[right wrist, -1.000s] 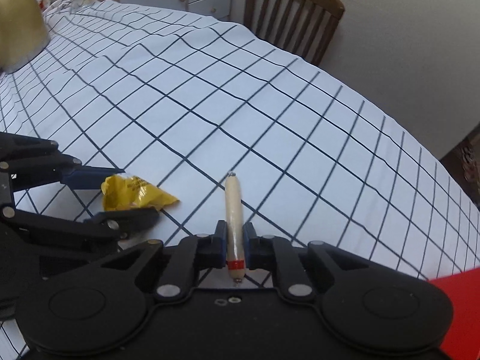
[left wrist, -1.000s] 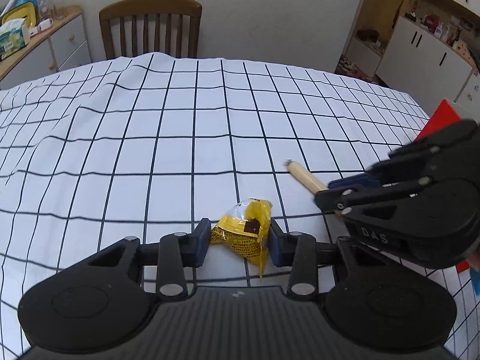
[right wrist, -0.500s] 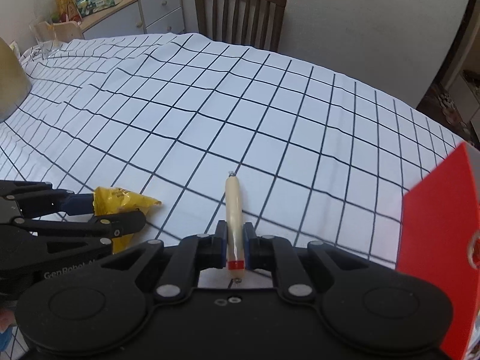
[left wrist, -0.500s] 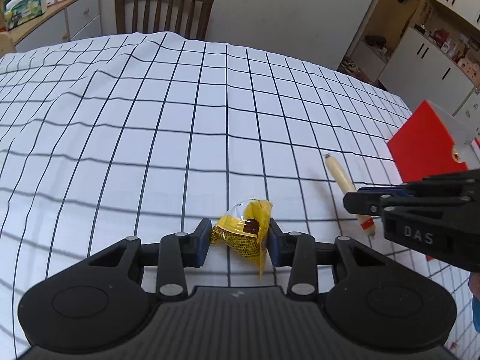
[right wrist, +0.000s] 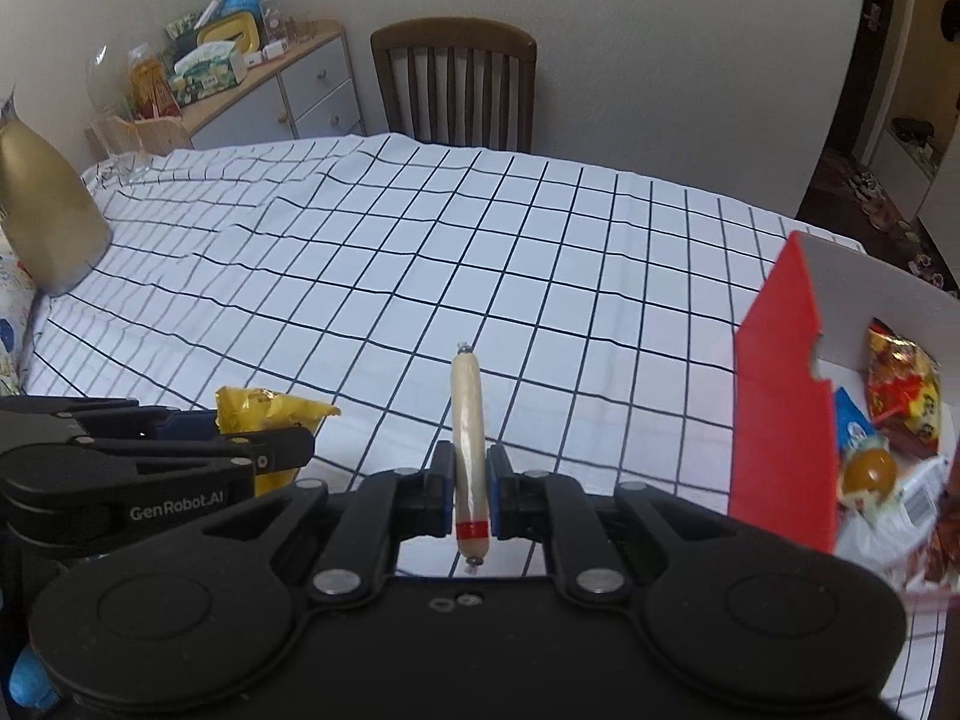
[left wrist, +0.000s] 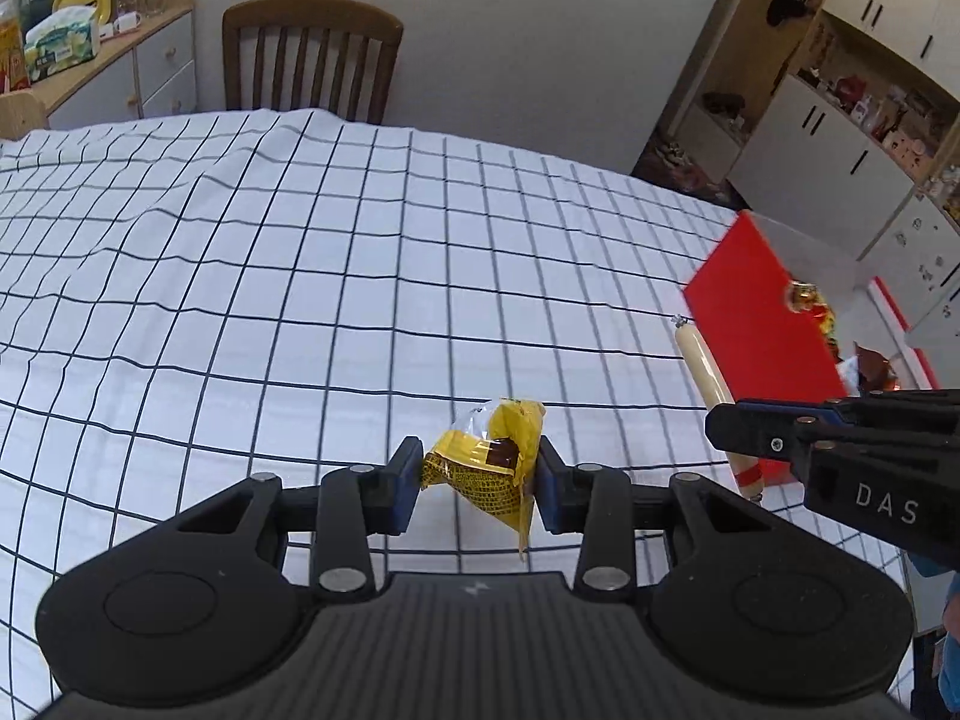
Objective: Organize snacks
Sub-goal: 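Carry the yellow candy and sausage stick with both tools over the box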
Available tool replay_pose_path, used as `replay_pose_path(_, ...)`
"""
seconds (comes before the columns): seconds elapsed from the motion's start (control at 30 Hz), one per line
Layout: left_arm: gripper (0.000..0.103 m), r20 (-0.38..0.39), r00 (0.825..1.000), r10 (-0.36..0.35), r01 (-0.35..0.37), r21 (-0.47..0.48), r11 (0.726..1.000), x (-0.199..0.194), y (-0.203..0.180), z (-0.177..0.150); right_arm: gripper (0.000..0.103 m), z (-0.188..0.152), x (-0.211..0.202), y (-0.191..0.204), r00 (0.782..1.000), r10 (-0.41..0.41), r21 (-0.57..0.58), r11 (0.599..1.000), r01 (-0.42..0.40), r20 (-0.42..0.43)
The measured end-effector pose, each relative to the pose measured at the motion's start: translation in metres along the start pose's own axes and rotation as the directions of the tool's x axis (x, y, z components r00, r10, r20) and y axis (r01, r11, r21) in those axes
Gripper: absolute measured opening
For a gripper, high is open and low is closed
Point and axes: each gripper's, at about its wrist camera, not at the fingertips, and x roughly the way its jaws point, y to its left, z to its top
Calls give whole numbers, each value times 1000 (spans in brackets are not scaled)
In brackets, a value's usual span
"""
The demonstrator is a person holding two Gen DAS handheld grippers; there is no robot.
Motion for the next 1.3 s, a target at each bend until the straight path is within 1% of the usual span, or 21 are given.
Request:
replay_pose_path(0.1, 37, 14, 1000, -24, 23, 21, 1000, -16, -14, 0, 9, -8, -21, -3, 1000, -10, 31, 999, 9, 22)
replay_pose_path(0.33, 37, 48, 997, -57, 54, 71, 996, -48, -50, -2, 9, -23, -70, -13, 996, -28, 78, 997, 22, 81)
replay_pose_path(0.63, 37, 86, 994, -73, 66, 85, 994, -73, -102, -3, 9, -40, -117, -43, 988, -26, 103, 995, 10, 151)
replay_pose_path(0.83, 37, 100, 992, -81, 70, 109, 992, -72, -142, 3, 9, -51, -140, -81, 982, -32, 128, 992, 8, 184)
replay_pose_path(1.0, 37, 105, 991, -83, 68, 134, 989, -66, -175, 5, 9, -58, -154, -116, 979, -51, 142, 990, 23, 197)
replay_pose_path(1.3, 37, 90, 993, -81, 66, 157, 985, -47, -222, 10, 9, -65, -170, -179, 971, -101, 182, 981, 61, 218)
